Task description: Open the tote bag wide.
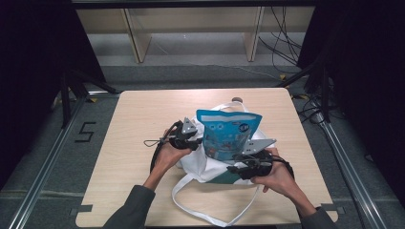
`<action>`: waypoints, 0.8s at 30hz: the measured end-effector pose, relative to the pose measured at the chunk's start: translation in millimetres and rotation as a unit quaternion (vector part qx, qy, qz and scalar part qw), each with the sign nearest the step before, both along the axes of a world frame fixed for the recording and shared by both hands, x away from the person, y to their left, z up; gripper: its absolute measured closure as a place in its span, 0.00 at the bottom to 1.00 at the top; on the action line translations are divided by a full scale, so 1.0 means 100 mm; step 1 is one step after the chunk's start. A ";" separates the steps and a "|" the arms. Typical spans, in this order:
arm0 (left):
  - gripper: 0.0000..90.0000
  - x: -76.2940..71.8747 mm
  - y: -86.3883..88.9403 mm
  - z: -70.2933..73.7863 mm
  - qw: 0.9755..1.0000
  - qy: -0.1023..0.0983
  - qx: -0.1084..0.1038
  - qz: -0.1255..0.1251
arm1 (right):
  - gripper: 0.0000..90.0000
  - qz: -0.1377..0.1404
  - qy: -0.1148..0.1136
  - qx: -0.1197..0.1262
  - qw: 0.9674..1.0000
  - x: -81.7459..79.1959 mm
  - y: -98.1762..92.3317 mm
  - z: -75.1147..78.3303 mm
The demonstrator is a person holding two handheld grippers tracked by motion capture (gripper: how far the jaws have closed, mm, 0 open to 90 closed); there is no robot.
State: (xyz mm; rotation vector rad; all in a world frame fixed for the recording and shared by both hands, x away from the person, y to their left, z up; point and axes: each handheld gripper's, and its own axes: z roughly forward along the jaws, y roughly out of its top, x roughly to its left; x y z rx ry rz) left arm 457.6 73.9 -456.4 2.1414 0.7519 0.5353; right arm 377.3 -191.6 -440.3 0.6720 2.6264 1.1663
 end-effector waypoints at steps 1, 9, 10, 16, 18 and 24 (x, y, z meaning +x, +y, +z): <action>0.70 0.02 -0.01 0.00 1.000 -0.003 0.001 -0.002 | 0.53 0.003 -0.003 -0.011 1.000 0.00 0.04 -0.02; 0.88 0.14 0.00 -0.05 1.000 -0.005 -0.016 -0.011 | 0.51 0.032 0.029 -0.046 0.998 0.04 0.10 -0.28; 0.90 0.14 0.00 -0.05 1.000 -0.005 -0.016 -0.011 | 0.51 0.032 0.029 -0.046 0.998 0.04 0.10 -0.28; 0.98 0.29 0.00 -0.14 1.000 -0.002 -0.004 0.008 | 0.74 0.018 0.028 -0.102 0.994 -0.06 0.10 -0.31; 0.99 0.32 -0.01 -0.15 1.000 -0.002 0.001 0.009 | 0.75 0.028 0.021 -0.109 0.993 -0.06 0.10 -0.30; 0.99 0.55 0.02 -0.29 0.999 0.035 -0.013 0.026 | 0.76 0.033 0.027 -0.100 0.994 -0.14 0.04 -0.35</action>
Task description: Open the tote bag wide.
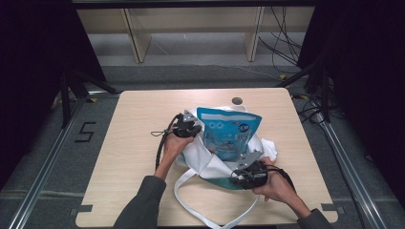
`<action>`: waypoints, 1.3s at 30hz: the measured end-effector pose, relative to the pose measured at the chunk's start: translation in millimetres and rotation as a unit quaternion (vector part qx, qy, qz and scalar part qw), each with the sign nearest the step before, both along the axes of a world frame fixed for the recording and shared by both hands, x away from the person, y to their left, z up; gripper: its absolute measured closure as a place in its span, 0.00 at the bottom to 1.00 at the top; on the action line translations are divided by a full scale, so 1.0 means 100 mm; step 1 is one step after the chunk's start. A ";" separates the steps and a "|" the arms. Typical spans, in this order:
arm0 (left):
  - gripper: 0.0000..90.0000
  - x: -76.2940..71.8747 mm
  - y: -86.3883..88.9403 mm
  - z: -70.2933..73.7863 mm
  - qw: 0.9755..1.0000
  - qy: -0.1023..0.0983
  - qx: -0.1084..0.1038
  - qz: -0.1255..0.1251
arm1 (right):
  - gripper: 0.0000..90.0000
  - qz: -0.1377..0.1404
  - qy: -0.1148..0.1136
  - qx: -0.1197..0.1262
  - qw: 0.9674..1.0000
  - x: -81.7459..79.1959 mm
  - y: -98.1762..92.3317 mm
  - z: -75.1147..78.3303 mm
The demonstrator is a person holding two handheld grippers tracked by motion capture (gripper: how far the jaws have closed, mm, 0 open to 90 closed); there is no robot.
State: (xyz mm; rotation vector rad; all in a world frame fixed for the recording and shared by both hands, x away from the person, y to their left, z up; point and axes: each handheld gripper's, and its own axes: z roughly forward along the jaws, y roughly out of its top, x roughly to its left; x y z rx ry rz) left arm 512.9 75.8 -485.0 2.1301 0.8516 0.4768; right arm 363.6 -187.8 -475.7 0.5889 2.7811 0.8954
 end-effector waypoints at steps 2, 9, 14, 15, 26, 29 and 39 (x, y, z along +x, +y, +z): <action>0.99 0.07 -0.05 -0.08 1.000 0.017 0.008 0.008 | 0.76 -0.011 0.005 -0.003 1.000 -0.03 -0.01 -0.04; 0.92 -0.01 0.03 0.03 0.998 0.033 -0.057 0.014 | 0.72 -0.032 0.014 0.022 0.999 -0.02 -0.04 -0.04; 0.84 -0.10 0.14 0.22 0.997 0.019 -0.076 0.019 | 0.63 -0.036 0.011 0.069 0.997 0.02 -0.15 0.16; 0.83 -0.13 0.15 0.26 0.995 0.018 -0.095 0.028 | 0.62 -0.038 0.003 0.085 0.996 0.02 -0.20 0.24; 0.80 -0.56 0.38 0.46 0.993 0.003 -0.116 0.020 | 0.56 -0.121 -0.019 0.179 0.976 0.10 -0.65 0.62; 0.80 -0.68 0.41 0.47 0.993 0.006 -0.120 0.010 | 0.47 -0.131 -0.015 0.179 0.975 0.13 -0.63 0.56; 0.80 -0.90 0.40 0.48 0.996 0.005 -0.093 -0.012 | 0.49 -0.128 -0.034 0.143 0.981 0.10 -0.45 0.67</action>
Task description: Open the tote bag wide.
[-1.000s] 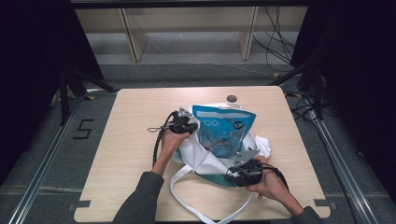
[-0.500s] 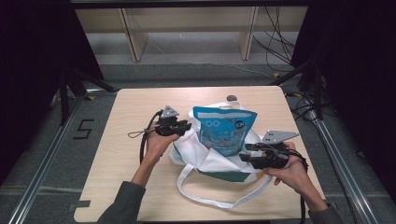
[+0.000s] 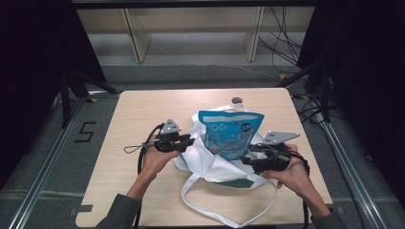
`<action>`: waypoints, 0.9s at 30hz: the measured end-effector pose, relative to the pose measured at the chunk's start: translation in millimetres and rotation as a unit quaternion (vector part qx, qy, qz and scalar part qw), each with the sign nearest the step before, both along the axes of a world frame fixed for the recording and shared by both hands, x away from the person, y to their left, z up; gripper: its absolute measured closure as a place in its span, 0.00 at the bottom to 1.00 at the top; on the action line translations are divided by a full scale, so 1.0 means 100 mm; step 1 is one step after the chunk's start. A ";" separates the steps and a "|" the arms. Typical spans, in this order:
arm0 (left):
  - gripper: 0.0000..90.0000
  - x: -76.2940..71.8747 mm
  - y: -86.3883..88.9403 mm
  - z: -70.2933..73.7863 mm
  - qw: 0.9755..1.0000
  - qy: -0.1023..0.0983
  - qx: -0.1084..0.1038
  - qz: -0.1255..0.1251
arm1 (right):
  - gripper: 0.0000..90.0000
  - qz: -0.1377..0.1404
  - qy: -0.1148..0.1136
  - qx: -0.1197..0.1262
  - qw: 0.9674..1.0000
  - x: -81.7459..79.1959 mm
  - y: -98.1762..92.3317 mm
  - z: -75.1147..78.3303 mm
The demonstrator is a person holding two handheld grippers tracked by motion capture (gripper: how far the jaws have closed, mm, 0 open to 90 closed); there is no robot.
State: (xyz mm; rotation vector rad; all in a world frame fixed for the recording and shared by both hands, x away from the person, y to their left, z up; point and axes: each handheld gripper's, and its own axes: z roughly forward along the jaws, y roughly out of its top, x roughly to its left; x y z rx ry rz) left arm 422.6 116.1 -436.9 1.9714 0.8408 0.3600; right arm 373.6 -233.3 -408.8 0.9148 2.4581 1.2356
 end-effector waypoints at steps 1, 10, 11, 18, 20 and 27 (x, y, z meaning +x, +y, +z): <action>0.80 0.00 0.00 0.00 1.000 0.000 0.000 0.000 | 0.49 0.000 0.000 0.000 1.000 0.00 0.00 0.00; 0.74 -0.26 0.20 -0.08 1.000 0.001 0.003 0.011 | 0.50 -0.102 0.004 -0.037 0.994 0.06 -0.42 -0.03; 0.74 -0.29 0.22 -0.10 1.000 0.005 0.002 0.014 | 0.50 -0.106 -0.001 -0.036 0.994 0.09 -0.46 -0.06; 0.78 -0.41 0.28 -0.23 1.000 0.012 -0.008 0.017 | 0.67 -0.113 0.049 -0.047 0.991 0.24 -0.57 -0.34; 0.87 -0.41 0.23 -0.31 1.000 0.022 -0.015 0.005 | 0.73 -0.123 0.049 -0.050 0.990 0.31 -0.54 -0.50; 0.99 -0.36 0.05 -0.55 0.998 0.028 0.039 -0.028 | 0.87 -0.116 0.050 -0.075 0.989 0.49 -0.52 -0.70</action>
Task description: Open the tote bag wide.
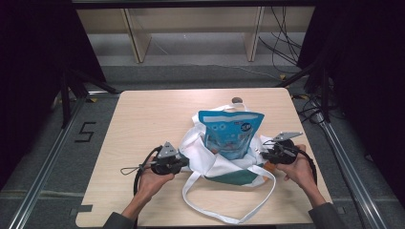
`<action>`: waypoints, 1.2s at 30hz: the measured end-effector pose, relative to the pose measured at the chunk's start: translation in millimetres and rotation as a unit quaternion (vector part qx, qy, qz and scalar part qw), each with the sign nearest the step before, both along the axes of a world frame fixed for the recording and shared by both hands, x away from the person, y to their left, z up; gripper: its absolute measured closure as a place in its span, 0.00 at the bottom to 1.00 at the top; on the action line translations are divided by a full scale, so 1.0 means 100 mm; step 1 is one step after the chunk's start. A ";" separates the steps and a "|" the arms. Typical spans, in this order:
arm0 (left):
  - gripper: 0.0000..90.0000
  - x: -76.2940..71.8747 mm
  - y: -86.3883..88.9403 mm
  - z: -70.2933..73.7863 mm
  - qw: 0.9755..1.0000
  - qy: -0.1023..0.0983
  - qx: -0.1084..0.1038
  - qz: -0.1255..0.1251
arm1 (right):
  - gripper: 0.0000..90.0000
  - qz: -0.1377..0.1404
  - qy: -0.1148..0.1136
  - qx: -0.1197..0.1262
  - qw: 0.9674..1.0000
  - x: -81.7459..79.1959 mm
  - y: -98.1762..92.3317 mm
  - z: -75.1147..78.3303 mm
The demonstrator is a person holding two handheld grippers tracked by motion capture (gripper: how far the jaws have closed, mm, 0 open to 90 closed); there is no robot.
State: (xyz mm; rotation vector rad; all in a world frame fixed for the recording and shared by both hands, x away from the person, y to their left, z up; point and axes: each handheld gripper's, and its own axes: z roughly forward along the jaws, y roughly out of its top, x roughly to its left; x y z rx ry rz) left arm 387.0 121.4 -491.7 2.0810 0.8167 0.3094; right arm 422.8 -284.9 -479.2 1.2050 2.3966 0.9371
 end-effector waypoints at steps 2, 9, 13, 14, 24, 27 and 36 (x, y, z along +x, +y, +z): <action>0.99 0.00 -0.04 -0.08 1.000 0.012 0.017 0.004 | 0.87 -0.001 -0.008 0.000 1.000 0.07 0.00 -0.03; 0.99 0.08 -0.11 -0.20 0.999 0.010 0.045 0.008 | 0.87 0.002 -0.022 -0.010 1.000 0.34 0.03 -0.05; 0.99 0.09 -0.11 -0.20 0.999 0.008 0.040 0.012 | 0.86 -0.009 -0.014 -0.003 1.000 0.34 0.04 -0.05; 0.98 0.09 -0.09 -0.18 0.999 0.003 0.048 0.004 | 0.84 -0.006 -0.008 -0.001 1.000 0.34 0.01 -0.01; 0.82 -0.02 -0.04 -0.09 1.000 0.005 0.018 0.013 | 0.53 -0.031 -0.028 0.034 0.999 0.17 -0.02 0.23; 0.76 -0.10 0.01 -0.01 1.000 -0.002 0.004 0.016 | 0.50 -0.023 -0.048 0.036 0.998 0.12 -0.04 0.28; 0.50 -0.21 0.13 0.07 1.000 0.001 -0.002 0.030 | 0.46 -0.030 -0.052 0.057 0.997 -0.02 -0.12 0.39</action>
